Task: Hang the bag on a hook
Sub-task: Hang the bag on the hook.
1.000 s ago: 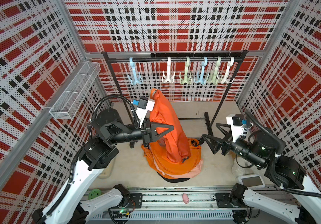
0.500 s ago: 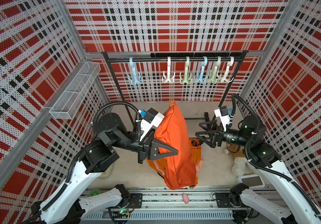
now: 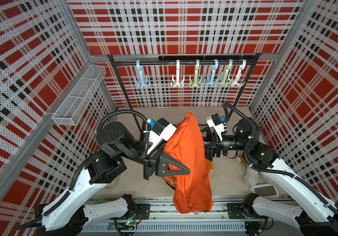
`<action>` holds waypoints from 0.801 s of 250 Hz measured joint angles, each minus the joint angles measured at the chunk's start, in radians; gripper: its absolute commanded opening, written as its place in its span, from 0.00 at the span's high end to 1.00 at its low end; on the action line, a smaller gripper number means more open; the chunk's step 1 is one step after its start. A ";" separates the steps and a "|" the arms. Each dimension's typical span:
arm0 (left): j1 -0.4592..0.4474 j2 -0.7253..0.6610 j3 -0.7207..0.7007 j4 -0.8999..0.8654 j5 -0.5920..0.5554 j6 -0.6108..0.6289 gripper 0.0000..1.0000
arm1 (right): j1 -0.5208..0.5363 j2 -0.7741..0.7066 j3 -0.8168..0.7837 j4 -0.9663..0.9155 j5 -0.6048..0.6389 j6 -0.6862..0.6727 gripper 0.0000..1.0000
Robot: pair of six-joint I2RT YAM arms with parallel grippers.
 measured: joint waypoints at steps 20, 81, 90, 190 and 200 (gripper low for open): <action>-0.003 -0.002 -0.010 0.028 -0.004 -0.011 1.00 | 0.013 0.020 0.000 0.040 -0.028 0.006 0.01; -0.003 -0.005 -0.027 0.066 -0.010 -0.030 1.00 | 0.034 0.035 -0.030 0.190 -0.106 0.068 1.00; -0.003 -0.007 -0.030 0.068 -0.010 -0.030 1.00 | 0.034 0.032 -0.040 0.212 -0.112 0.082 1.00; 0.106 -0.147 -0.207 0.212 0.003 -0.140 1.00 | -0.037 -0.138 -0.063 0.100 0.135 0.089 0.99; 0.126 -0.160 -0.238 0.261 0.011 -0.181 1.00 | -0.049 -0.153 -0.054 0.079 0.149 0.080 0.64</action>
